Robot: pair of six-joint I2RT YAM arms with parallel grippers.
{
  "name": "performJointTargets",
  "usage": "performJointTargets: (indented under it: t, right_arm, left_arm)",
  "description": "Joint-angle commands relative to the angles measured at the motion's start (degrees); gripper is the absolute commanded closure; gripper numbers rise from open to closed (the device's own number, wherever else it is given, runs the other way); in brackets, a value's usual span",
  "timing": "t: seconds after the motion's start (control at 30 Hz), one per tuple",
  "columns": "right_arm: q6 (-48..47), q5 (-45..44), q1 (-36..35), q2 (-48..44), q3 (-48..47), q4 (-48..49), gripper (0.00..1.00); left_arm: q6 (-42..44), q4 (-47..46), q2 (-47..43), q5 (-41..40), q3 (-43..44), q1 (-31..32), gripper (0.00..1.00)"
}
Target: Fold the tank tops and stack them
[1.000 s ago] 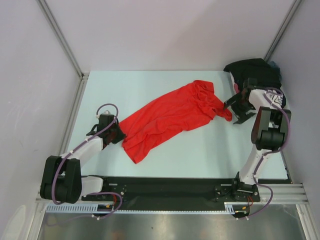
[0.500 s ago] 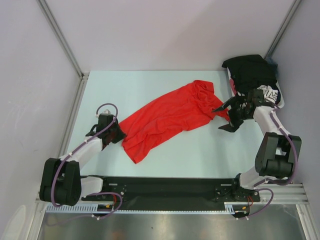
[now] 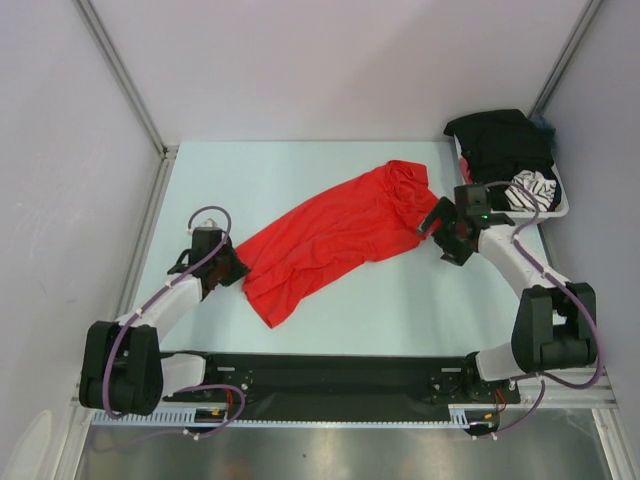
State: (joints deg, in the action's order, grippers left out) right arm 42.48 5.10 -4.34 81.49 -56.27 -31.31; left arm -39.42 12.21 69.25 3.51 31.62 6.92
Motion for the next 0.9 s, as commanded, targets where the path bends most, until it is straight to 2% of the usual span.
performJointTargets:
  t: [0.0, 0.13, 0.23, 0.27, 0.4, 0.73, 0.83, 0.87]
  right_arm:
    - [1.8, -18.1, -4.5, 4.9, -3.1, 5.4, 0.00]
    - [3.3, -28.9, -8.3, 13.2, -9.4, 4.7, 0.00]
    - [5.4, -31.2, -9.4, 19.6, -13.0, 4.9, 0.05]
    - [5.9, -31.6, -9.4, 20.8, -13.6, 4.8, 0.10]
    - [7.4, -32.3, -9.4, 24.9, -15.7, 3.9, 0.15]
    - [3.8, -35.2, -10.3, 15.5, -4.8, 8.5, 0.14]
    - [5.2, -35.6, -10.3, 12.3, -0.4, 7.8, 0.17]
    - [5.6, -35.8, -10.3, 11.6, 0.7, 7.8, 0.22]
  left_arm:
    - [1.9, 0.1, -2.0, 0.7, -0.2, -1.6, 1.00]
    - [2.2, 0.1, -2.7, 0.6, -0.9, -2.6, 1.00]
    - [2.1, -0.3, -2.7, 0.9, -1.7, -3.1, 1.00]
    - [2.1, -0.5, -2.7, 1.1, -1.9, -3.3, 1.00]
    - [2.4, -0.6, -2.9, 1.2, -2.6, -3.8, 1.00]
    - [3.4, -0.3, -2.9, 1.0, -2.7, -4.2, 0.99]
    - [3.2, -1.0, -2.8, 1.5, -3.1, -4.2, 1.00]
    - [3.1, -1.1, -2.7, 1.7, -3.1, -4.2, 1.00]
